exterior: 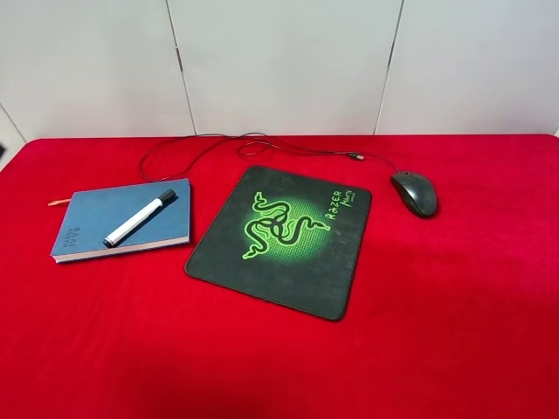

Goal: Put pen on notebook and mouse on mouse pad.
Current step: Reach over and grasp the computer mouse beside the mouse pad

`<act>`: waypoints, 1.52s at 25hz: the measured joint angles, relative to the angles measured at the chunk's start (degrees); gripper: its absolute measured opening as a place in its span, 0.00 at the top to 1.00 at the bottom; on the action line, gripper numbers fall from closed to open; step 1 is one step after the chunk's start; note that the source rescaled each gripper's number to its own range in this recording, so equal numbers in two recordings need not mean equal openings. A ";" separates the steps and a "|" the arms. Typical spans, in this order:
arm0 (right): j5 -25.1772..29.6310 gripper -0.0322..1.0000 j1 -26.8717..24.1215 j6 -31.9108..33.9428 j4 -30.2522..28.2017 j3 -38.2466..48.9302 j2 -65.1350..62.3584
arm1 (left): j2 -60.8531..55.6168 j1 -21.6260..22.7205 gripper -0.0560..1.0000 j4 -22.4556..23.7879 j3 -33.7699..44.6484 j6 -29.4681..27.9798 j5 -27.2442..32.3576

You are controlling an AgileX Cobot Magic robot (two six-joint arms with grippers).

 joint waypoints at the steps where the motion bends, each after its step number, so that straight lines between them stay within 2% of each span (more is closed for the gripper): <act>1: 0.00 0.00 0.00 0.00 0.00 0.00 0.00 | -2.07 0.00 0.00 -0.92 1.02 0.05 0.00; 8: 0.00 0.00 0.00 0.00 0.00 0.00 0.00 | -19.09 0.00 0.00 -6.37 12.50 0.29 0.06; 15: 0.00 0.00 0.00 0.00 0.00 0.00 0.00 | -32.91 0.00 0.00 -7.20 20.14 0.29 0.06; 21: 0.00 0.00 0.00 0.00 0.00 0.00 0.00 | -39.24 1.18 0.00 -3.86 23.53 0.29 -0.23; 29: 0.00 0.00 0.00 0.00 0.00 0.00 0.00 | -43.73 4.02 0.00 1.66 30.14 -0.04 -6.59; 38: 0.00 0.00 0.00 0.00 0.00 0.00 0.00 | -51.81 4.07 0.00 4.83 32.25 -5.34 -5.72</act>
